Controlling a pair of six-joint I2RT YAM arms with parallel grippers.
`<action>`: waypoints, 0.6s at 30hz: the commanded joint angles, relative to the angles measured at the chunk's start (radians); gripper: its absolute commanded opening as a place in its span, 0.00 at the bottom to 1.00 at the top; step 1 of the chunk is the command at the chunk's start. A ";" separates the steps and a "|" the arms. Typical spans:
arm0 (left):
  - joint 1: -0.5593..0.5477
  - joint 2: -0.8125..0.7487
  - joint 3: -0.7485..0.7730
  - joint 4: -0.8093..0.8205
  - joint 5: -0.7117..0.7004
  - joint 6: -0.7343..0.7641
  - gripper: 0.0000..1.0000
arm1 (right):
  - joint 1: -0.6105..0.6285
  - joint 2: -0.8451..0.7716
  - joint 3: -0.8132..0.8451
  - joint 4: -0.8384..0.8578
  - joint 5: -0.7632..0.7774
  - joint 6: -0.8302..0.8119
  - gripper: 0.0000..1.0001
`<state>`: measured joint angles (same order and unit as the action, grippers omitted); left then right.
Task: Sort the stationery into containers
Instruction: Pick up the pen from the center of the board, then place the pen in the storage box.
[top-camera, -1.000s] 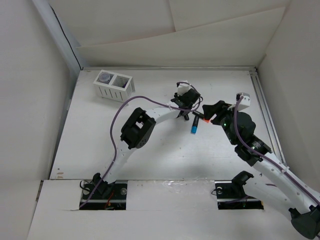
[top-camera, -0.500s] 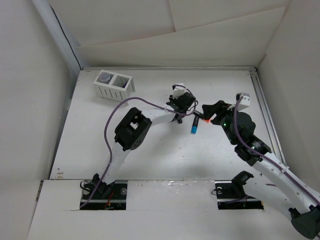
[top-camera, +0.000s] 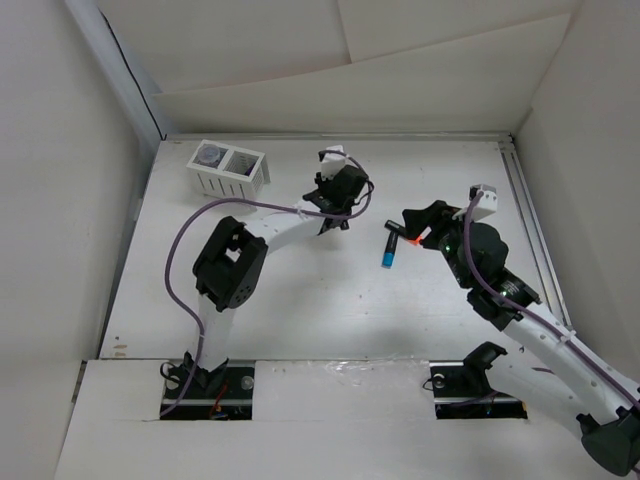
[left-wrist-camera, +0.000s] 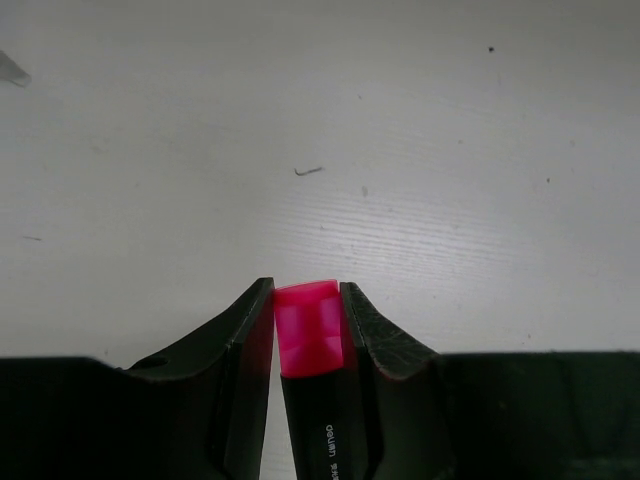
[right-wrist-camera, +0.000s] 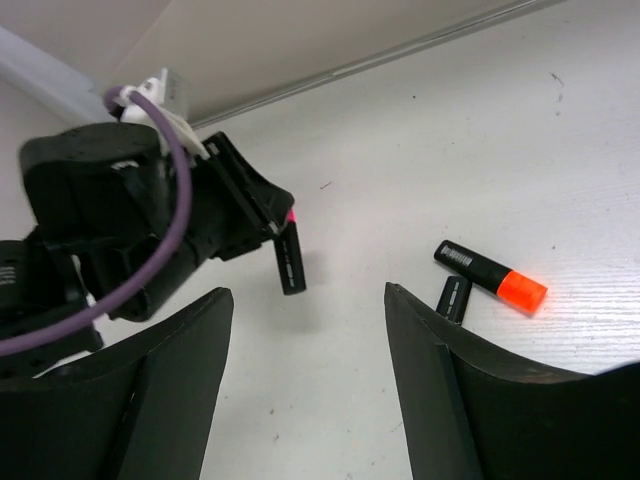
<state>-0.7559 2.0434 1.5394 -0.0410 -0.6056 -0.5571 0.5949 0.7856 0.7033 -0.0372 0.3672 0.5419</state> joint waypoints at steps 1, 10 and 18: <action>0.019 -0.106 -0.012 0.026 -0.037 0.023 0.00 | -0.007 -0.013 -0.004 0.051 -0.004 -0.008 0.68; 0.228 -0.187 0.051 -0.017 0.000 0.056 0.00 | -0.007 -0.022 -0.004 0.051 -0.014 -0.008 0.68; 0.510 -0.125 0.243 -0.115 0.018 0.086 0.00 | -0.007 -0.031 -0.004 0.051 -0.033 -0.008 0.70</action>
<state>-0.3046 1.9324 1.6993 -0.1230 -0.5907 -0.4973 0.5949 0.7696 0.7033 -0.0372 0.3511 0.5419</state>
